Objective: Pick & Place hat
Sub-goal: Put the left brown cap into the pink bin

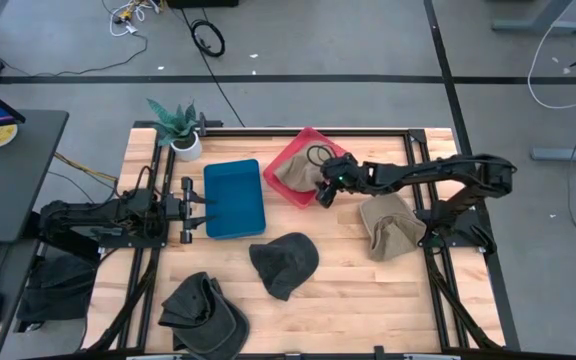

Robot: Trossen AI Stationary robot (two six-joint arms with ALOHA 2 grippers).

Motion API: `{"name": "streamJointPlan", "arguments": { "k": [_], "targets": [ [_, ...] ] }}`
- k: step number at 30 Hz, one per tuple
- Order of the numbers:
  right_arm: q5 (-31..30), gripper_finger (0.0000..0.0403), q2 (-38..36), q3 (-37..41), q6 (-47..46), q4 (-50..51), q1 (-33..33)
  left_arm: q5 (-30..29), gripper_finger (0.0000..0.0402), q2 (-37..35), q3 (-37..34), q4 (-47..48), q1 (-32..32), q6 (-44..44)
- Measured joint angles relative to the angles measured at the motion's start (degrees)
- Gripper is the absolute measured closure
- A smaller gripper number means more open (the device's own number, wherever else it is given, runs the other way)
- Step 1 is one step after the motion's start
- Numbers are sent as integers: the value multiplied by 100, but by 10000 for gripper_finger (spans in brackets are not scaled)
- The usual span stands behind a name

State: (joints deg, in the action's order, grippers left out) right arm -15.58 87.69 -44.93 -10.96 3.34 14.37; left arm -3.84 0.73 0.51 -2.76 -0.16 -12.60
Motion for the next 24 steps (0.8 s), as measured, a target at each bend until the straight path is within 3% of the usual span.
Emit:
{"name": "streamJointPlan", "arguments": {
  "k": [5, 14, 24],
  "targets": [
    [72, 195, 346, 5, 118, -756, 0, 0, 225, -2, 0, 0, -1, 0],
    [69, 195, 425, 1, 48, 72, 167, 0, 225, -2, -1, 0, 0, 1],
    [64, 195, 392, 9, 197, -267, 190, 0, 225, -1, 0, 0, -1, 1]
  ]
}}
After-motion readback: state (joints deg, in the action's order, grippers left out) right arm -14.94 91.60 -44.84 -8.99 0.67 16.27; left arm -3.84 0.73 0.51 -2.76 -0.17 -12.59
